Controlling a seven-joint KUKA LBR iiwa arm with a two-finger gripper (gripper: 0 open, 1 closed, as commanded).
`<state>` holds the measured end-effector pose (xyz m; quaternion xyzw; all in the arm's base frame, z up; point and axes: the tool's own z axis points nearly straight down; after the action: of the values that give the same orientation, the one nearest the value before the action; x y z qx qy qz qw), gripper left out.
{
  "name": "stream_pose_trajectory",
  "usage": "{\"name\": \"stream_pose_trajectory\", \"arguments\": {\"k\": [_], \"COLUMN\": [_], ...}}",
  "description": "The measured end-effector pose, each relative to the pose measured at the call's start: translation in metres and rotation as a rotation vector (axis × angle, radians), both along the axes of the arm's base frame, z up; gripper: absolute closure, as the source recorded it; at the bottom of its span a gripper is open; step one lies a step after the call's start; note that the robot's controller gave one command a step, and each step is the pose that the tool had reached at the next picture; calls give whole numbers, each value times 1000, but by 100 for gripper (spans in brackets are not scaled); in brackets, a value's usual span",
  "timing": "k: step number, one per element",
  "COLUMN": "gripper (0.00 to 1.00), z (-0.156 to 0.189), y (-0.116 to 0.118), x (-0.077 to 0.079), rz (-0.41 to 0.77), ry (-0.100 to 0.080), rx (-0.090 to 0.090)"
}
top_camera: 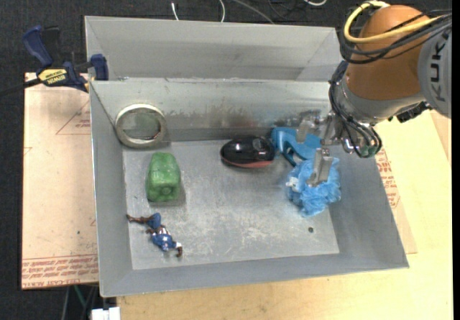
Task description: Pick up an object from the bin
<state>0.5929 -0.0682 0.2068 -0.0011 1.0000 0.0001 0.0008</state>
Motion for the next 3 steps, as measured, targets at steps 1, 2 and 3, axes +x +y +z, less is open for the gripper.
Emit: {"name": "stream_pose_trajectory", "arguments": {"k": [1,2,3], "gripper": [0,0,100], "z": [0,-79,-56], "y": [0,-9,7], "x": [0,-4,18], "rz": [0,118,211], "ry": [0,-4,-15], "rx": [0,0,-2]}}
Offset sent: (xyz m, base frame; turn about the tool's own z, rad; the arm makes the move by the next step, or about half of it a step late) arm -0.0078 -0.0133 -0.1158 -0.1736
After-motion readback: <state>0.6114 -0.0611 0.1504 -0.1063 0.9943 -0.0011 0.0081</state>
